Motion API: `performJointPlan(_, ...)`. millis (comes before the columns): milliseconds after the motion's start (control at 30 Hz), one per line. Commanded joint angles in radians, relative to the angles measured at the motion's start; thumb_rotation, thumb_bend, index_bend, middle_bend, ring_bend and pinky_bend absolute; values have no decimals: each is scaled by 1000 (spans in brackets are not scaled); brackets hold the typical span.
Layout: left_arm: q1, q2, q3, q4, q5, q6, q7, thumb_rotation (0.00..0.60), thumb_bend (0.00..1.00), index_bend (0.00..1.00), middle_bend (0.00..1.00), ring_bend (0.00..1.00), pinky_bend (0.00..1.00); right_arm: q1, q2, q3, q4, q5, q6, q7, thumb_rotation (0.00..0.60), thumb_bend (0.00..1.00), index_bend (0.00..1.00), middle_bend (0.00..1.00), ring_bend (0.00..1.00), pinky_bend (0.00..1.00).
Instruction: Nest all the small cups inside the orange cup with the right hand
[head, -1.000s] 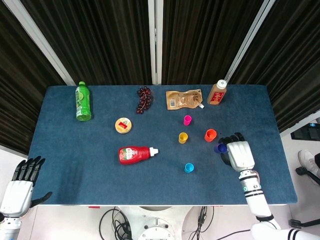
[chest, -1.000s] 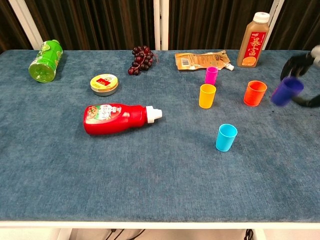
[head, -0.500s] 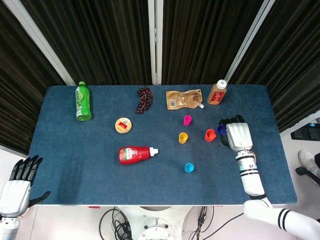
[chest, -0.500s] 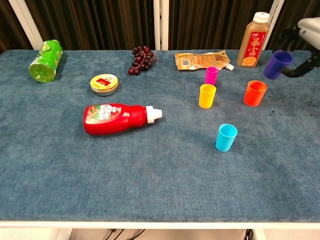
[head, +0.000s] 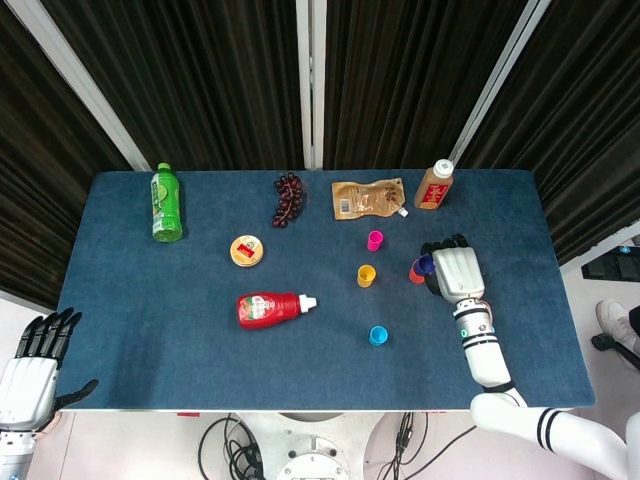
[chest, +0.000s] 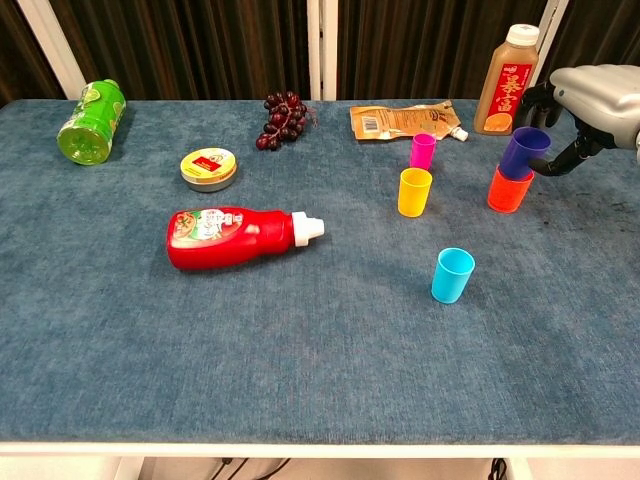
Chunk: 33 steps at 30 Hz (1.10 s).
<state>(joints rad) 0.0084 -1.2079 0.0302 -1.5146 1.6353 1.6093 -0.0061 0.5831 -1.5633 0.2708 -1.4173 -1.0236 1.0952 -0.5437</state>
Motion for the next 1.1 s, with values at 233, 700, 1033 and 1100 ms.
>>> performJointPlan(233, -1, 0, 0, 1, 2, -1, -2, 600, 101, 10, 0, 0, 0, 10, 26, -4, -28, 37, -4, -5, 600, 253, 94, 242, 138, 170)
performJointPlan(700, 0, -3, 1, 8, -1, -1, -3, 600, 101, 10, 0, 0, 0, 100, 31, 0, -185, 10, -4, -103, 600, 249, 151, 264, 135, 160)
performJointPlan(1033, 10, -2, 6, 18, 0, 10, -17, 600, 101, 10, 0, 0, 0, 192, -78, -20, -136, 170, -5, -297, 600, 249, 177, 272, 135, 160)
performJointPlan(1100, 12, -2, 6, 22, 1, 13, -21, 600, 102, 10, 0, 0, 0, 203, -95, -20, -124, 193, -4, -313, 600, 249, 183, 272, 135, 159)
